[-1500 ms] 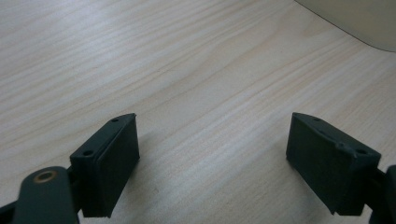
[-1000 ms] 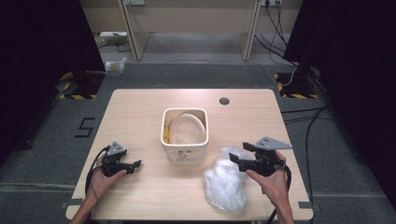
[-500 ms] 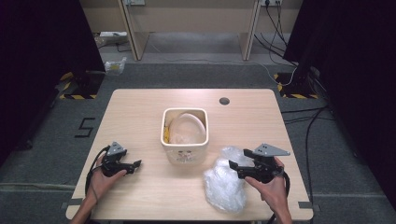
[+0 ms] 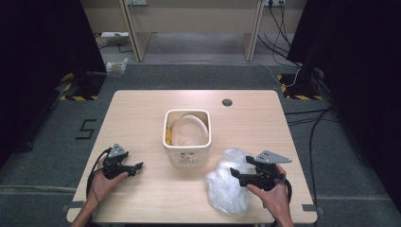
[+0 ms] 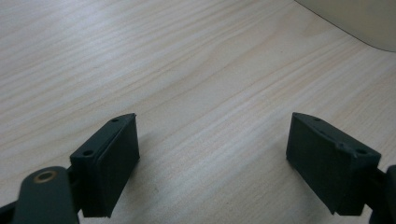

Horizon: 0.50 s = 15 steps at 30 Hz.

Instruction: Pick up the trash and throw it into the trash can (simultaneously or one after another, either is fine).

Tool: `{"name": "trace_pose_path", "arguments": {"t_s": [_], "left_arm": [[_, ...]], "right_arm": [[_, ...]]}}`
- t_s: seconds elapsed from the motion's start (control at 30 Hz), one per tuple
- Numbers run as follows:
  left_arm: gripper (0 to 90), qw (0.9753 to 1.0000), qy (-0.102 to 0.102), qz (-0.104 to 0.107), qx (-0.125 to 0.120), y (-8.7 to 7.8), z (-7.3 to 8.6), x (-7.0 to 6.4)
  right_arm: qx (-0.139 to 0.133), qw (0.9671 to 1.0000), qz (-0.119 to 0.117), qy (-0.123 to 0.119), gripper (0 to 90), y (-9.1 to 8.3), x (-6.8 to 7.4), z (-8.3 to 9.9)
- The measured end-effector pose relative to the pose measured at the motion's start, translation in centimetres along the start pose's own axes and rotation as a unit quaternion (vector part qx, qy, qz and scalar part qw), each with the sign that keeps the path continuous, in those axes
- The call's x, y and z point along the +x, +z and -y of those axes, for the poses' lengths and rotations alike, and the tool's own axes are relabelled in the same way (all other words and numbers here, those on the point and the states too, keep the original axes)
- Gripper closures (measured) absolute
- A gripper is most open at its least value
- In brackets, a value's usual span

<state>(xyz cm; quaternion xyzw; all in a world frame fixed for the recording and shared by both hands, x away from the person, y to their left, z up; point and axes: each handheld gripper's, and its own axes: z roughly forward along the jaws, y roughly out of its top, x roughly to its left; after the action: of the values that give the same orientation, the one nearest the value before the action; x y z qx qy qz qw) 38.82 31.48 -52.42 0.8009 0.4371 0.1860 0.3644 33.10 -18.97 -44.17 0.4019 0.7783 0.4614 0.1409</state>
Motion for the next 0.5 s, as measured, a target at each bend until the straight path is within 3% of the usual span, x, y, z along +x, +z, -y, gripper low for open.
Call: {"name": "trace_pose_path", "arguments": {"t_s": [0.27, 0.5], "left_arm": [[16.2, 1.0000, 0.000, 0.000, 0.000, 0.0, 0.0, 0.0], [16.1, 1.0000, 0.000, 0.000, 0.000, 0.0, 0.0, 0.0]], "right_arm": [[0.006, 1.0000, -0.001, 0.000, 19.5, 0.2, 0.2, 0.8], [0.028, 0.9996, -0.003, -0.007, 17.2, 1.4, 0.8, 1.8]]}}
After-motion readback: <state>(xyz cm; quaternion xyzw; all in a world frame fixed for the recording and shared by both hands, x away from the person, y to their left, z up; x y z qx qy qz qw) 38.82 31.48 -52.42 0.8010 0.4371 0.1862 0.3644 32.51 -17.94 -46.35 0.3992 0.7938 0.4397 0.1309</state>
